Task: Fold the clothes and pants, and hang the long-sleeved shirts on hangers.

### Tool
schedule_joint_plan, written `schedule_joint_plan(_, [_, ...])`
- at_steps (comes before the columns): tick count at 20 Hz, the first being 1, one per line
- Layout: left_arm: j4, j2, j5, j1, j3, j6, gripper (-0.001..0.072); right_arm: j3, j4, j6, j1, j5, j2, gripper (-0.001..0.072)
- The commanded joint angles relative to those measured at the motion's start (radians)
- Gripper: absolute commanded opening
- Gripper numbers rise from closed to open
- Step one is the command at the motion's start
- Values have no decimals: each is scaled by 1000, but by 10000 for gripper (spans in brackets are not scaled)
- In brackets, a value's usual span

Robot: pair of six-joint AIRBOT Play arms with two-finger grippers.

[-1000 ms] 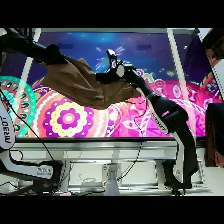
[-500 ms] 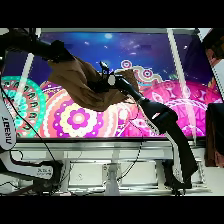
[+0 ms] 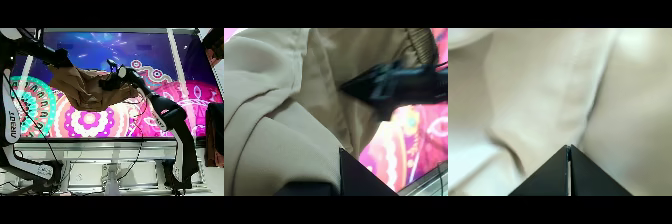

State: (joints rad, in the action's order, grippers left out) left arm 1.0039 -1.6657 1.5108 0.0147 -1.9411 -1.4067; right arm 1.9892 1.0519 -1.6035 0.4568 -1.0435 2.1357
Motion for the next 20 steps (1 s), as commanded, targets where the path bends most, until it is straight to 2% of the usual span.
schedule_joint_plan(1, [9,-31,-19,27,0,0,11,1,29,98,-83,-92,-79,34])
schedule_joint_plan(7, [-31,-61,-309,166,0,-1,12,1,29,98,-194,-90,-189,34])
schedule_joint_plan(13, [-33,-175,-576,393,0,-3,12,1,30,96,-238,-109,-207,35])
schedule_joint_plan(16, [-31,-228,-719,493,0,1,12,1,32,93,-248,-64,-222,34])
schedule_joint_plan(20, [-16,-287,-899,575,0,1,13,1,107,42,-290,10,-282,35])
